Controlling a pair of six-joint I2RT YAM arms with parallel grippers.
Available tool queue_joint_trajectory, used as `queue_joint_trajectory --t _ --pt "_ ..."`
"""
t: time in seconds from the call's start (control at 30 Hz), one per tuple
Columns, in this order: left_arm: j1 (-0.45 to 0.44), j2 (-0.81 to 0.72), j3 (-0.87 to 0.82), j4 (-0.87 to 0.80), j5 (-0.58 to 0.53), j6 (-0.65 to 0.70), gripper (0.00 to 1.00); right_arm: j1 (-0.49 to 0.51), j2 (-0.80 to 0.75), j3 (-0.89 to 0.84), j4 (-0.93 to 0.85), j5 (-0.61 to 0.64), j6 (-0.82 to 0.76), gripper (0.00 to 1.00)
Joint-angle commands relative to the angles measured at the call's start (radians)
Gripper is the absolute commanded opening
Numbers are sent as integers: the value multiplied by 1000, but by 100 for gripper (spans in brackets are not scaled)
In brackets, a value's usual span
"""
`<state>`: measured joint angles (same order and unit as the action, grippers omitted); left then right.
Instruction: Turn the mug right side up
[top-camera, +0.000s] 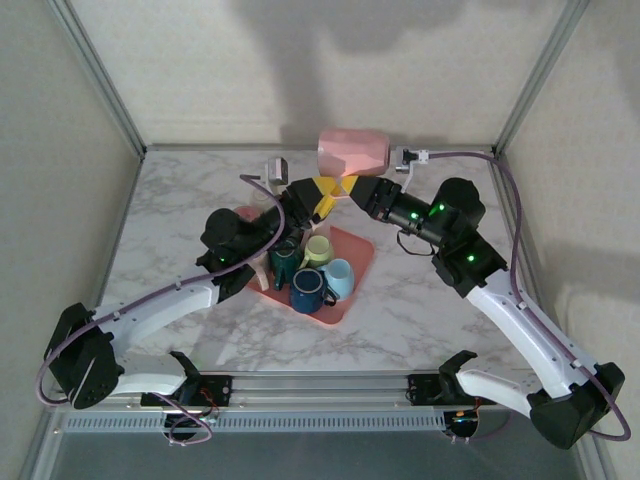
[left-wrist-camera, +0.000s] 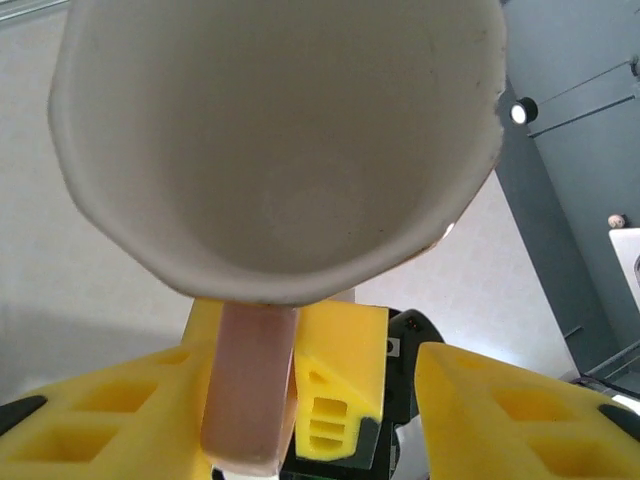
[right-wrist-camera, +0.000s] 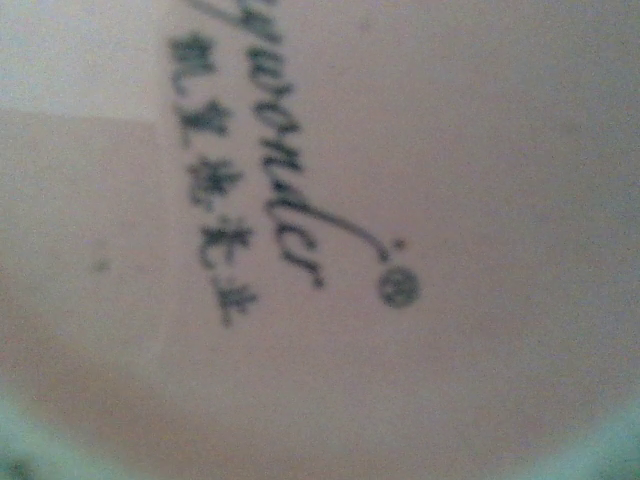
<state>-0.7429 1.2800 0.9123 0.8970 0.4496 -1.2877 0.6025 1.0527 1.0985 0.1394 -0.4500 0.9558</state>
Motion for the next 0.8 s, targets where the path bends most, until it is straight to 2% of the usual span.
queue_joint_trajectory --t 0.0,0.23,0.43,0.47,0.53,0.77 --pt "-9 5 37 66 -3 0 50 -2 -18 9 147 -24 12 0" --pt "-8 13 25 77 -5 2 41 -3 -15 -9 184 -28 52 0" --pt "-8 10 20 56 -16 27 25 -2 -16 -15 177 -36 53 0" --pt "-9 9 20 41 -21 30 19 -3 -19 -15 173 -35 48 0" --pt "-9 9 26 9 -29 41 0 -1 -18 -15 163 -36 41 0" --pt "-9 1 39 30 -24 89 0 -2 -16 -19 143 -25 33 0"
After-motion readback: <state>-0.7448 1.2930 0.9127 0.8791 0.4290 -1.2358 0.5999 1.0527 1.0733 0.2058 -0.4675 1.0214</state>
